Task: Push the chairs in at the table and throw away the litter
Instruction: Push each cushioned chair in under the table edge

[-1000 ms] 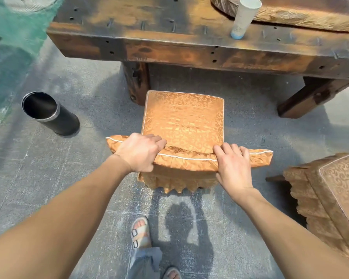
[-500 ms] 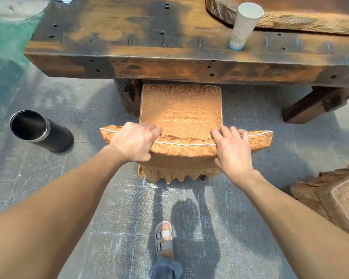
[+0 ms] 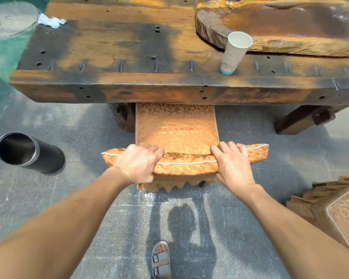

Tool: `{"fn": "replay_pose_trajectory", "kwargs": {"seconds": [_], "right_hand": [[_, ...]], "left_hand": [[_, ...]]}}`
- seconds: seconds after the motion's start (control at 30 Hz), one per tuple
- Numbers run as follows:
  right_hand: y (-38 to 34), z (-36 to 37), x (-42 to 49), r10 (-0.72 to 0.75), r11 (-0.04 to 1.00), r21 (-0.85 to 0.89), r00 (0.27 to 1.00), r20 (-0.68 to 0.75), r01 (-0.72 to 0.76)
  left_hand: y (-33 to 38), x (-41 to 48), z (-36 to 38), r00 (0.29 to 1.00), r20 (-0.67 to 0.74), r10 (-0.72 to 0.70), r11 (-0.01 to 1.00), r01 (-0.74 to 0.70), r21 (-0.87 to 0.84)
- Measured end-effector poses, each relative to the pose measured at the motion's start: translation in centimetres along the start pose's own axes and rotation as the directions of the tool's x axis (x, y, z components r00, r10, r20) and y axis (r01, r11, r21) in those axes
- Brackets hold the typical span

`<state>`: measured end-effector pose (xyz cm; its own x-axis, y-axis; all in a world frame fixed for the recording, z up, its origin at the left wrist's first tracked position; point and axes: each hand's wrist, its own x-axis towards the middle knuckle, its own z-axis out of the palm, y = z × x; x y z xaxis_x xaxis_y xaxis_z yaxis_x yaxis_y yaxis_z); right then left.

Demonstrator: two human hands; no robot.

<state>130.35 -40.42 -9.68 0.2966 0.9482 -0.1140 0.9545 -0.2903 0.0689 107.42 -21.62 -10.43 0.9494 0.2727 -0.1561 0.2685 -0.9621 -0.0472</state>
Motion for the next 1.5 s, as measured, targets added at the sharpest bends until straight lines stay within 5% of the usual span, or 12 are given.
{"fn": "replay_pose_trajectory", "kwargs": {"seconds": [0.27, 0.53, 0.7, 0.83, 0.93, 1.5], "right_hand": [[0.1, -0.1, 2.5, 0.066, 0.996, 0.054, 0.998, -0.013, -0.065], [0.0, -0.7, 7.9, 0.061, 0.997, 0.048, 0.998, -0.025, -0.060], [1.0, -0.9, 13.2, 0.063, 0.997, 0.057, 0.997, -0.045, -0.060], [1.4, -1.5, 17.1, 0.096, 0.993, 0.072, 0.994, -0.055, -0.092], [1.7, -1.9, 19.7, 0.105, 0.992, 0.072, 0.994, -0.037, -0.102], [0.8, -1.9, 24.6, 0.102, 0.993, 0.065, 0.989, -0.107, -0.095]], "left_hand": [[-2.8, 2.7, -1.9, 0.994, 0.103, 0.020, 1.000, -0.018, -0.024], [-7.3, 5.2, -1.0, 0.999, 0.034, -0.038, 0.998, 0.039, -0.039], [-8.7, 8.3, -1.9, 0.961, 0.058, -0.271, 0.958, 0.275, -0.085], [-9.3, 11.3, -2.3, 0.830, 0.138, -0.540, 0.831, 0.552, -0.069], [-10.4, 13.2, -2.0, 0.774, 0.122, -0.621, 0.772, 0.632, -0.073], [-15.7, 15.8, -1.9, 0.776, 0.120, -0.619, 0.777, 0.628, -0.049]]}}
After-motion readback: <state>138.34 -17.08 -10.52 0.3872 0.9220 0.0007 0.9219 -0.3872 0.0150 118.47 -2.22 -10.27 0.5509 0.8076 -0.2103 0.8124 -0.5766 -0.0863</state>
